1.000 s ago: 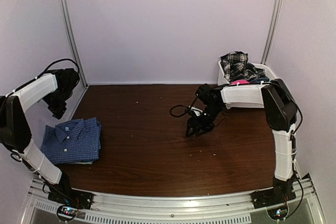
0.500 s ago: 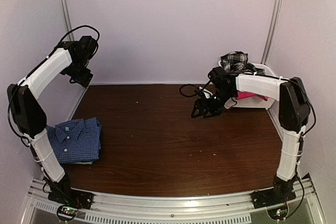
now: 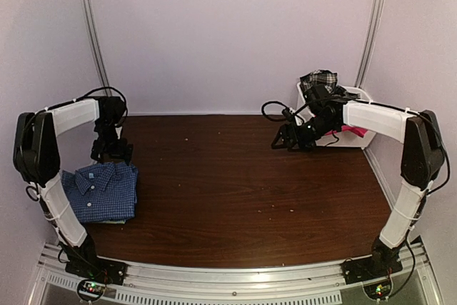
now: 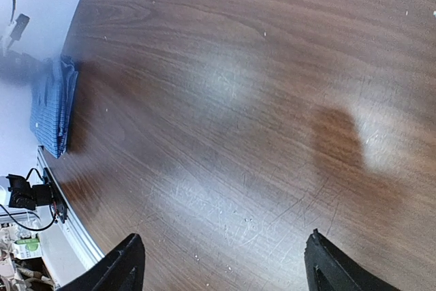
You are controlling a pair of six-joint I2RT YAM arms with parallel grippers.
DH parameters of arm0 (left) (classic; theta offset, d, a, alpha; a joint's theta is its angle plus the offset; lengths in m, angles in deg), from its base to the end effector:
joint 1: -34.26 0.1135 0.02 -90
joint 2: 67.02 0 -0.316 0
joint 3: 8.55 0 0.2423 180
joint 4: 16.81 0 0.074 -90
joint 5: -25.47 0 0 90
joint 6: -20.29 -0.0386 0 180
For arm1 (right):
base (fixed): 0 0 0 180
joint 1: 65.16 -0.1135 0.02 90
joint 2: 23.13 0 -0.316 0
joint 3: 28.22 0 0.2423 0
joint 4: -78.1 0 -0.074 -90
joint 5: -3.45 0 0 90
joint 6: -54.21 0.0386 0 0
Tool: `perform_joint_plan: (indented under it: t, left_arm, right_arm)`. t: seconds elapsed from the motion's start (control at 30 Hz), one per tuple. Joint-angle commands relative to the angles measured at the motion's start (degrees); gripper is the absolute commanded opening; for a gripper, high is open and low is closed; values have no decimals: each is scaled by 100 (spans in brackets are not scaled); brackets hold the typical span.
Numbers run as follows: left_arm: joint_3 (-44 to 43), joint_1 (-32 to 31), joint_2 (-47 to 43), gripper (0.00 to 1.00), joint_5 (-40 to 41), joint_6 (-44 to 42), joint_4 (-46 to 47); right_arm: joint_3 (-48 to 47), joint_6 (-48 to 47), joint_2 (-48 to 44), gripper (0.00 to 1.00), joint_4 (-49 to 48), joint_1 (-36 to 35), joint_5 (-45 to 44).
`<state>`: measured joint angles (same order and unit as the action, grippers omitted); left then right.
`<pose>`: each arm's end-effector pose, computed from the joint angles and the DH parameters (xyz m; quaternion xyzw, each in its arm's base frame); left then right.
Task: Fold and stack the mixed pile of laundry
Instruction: Adjust the square-folded shirt at the corner of the board.
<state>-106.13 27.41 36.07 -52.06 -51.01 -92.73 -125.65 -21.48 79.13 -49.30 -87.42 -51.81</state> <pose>0.3479 -0.0334 0.2876 -0.1104 0.9852 0.0892 0.0964 0.3484 0.1664 0.3128 -0.1470 0.9081 0.3561 0.1642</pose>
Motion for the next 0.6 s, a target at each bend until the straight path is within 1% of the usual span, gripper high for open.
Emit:
perform_joint_plan:
  t: [0.0,0.13,0.2,0.3,0.4,0.47,0.57]
  left_arm:
    - [837,444,-772,98,-234,881,529]
    - [1901,988,-835,98,-641,1261,929]
    - [2240,1076,-788,98,-687,1315,1230]
    - [2474,1074,-481,98,-1091,1157,1527]
    - [2632,947,-281,98,-1613,896,1820]
    - [2669,734,-214,98,-1941,704,1976]
    - [2545,270,-113,98,-1963,603,2010]
  right_arm:
    - [283,329,-130,82,-396,-39,234]
    - [387,368,-142,82,-450,-47,253]
    - [411,377,-143,82,-477,-50,255]
    - [408,364,-124,82,-449,-50,248]
    - [400,330,-103,82,-421,-44,223]
    - [386,296,-84,82,-386,-40,193]
    - [352,255,-35,82,-353,-41,199]
